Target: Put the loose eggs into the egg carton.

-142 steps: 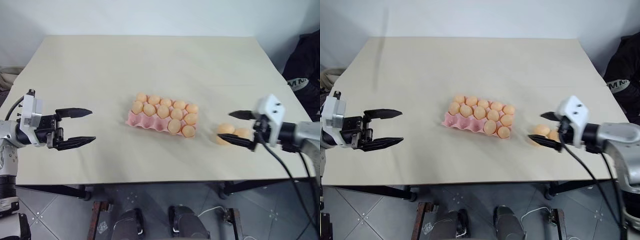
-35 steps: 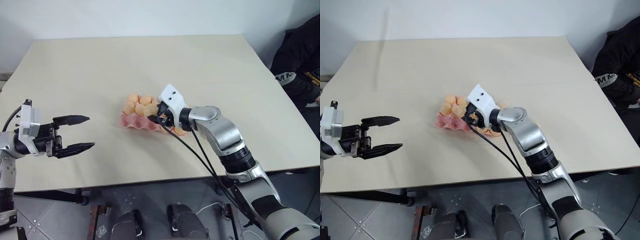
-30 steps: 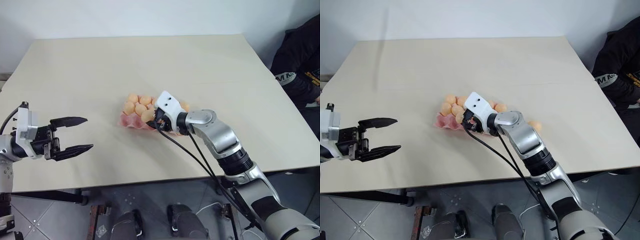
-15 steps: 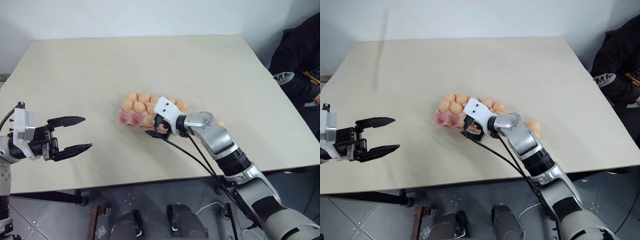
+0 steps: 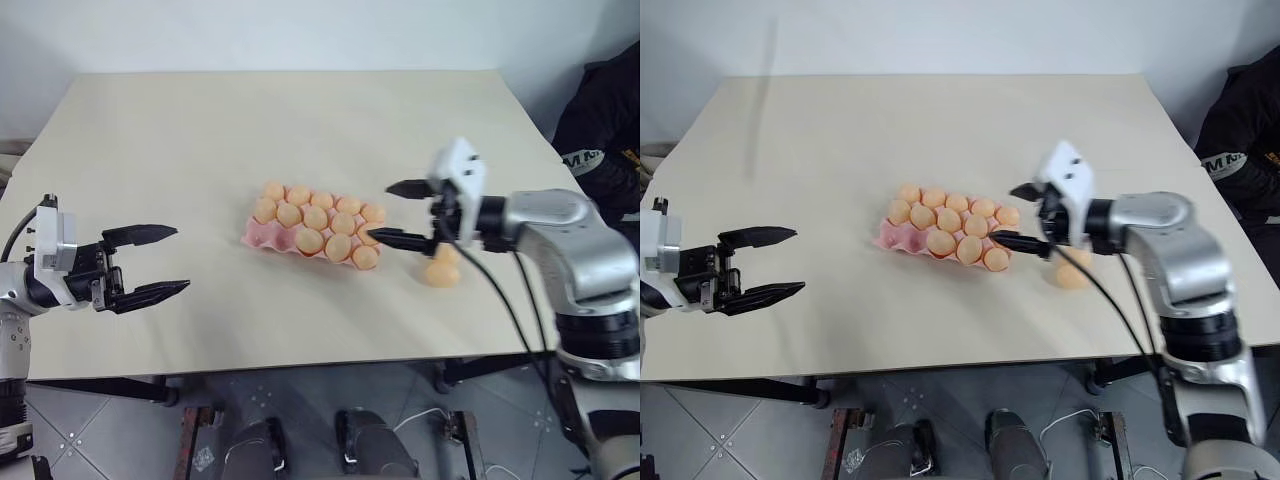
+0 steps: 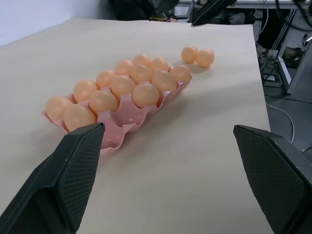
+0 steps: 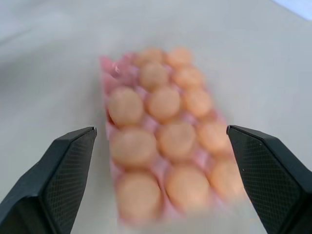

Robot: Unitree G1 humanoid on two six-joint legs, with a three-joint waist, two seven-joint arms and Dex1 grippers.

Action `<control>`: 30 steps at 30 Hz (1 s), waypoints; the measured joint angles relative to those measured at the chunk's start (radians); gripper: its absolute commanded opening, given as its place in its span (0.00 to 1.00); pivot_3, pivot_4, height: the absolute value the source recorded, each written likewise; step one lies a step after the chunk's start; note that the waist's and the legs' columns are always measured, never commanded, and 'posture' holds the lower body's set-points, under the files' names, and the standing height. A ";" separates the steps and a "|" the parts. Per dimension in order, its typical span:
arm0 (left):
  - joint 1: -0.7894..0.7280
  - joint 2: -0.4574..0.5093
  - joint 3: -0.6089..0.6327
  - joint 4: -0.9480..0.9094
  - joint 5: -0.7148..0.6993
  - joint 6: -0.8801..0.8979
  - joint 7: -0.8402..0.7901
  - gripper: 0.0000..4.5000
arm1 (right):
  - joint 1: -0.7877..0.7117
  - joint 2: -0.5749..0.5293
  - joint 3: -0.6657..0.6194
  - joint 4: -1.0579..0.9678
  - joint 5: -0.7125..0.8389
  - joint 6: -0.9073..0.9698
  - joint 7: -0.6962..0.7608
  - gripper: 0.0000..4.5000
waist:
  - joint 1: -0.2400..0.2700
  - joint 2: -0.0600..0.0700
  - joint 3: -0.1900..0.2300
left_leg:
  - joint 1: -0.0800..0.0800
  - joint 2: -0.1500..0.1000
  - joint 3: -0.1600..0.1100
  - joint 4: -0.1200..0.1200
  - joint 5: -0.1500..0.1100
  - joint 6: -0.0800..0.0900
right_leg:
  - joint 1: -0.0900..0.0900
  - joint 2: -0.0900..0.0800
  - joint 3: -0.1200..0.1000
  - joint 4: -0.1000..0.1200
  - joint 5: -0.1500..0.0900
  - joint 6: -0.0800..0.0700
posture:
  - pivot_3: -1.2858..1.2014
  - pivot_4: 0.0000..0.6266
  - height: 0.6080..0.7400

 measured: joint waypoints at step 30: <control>-0.197 -0.006 -0.101 0.259 0.066 -0.076 -0.110 1.00 | 0.768 -0.124 -0.495 0.000 0.135 -0.269 0.123 0.99 | 0.002 0.000 0.000 | 0.004 0.000 -0.001 0.003 0.001 0.001 | 0.004 0.000 0.001 0.004 0.001 0.002 | 0.52 0.24 1.00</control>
